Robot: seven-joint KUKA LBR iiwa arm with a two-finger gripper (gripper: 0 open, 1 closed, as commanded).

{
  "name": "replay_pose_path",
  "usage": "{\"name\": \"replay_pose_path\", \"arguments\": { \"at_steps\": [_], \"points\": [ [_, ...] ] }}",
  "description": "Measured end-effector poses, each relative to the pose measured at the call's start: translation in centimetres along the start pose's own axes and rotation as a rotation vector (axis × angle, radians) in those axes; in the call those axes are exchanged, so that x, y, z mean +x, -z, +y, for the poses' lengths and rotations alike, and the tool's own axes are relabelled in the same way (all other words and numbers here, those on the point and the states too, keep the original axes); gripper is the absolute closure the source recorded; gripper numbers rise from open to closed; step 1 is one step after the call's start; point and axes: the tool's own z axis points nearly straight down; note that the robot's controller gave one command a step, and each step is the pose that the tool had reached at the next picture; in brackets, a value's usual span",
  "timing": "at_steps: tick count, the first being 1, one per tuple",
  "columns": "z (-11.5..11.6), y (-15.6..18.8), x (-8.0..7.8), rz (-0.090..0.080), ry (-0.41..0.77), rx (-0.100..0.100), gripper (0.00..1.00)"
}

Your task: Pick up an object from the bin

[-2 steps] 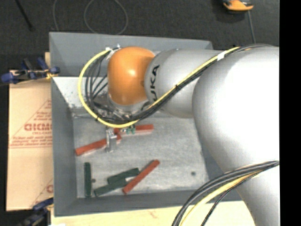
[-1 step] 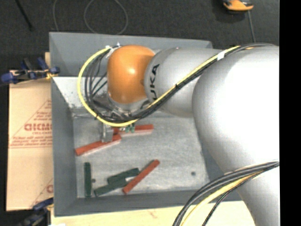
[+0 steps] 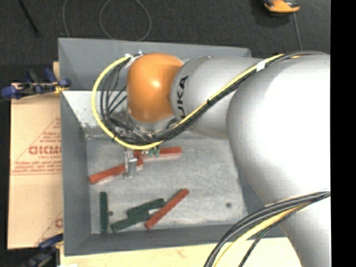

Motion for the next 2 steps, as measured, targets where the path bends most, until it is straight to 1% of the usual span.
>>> {"name": "replay_pose_path", "arguments": {
  "at_steps": [1,2],
  "points": [
    [1.2,6.7,5.5,-0.002,0.001,0.0,0.0],
    [3.8,-2.3,7.2,0.0,0.366,0.001,0.0]
  ]
}}
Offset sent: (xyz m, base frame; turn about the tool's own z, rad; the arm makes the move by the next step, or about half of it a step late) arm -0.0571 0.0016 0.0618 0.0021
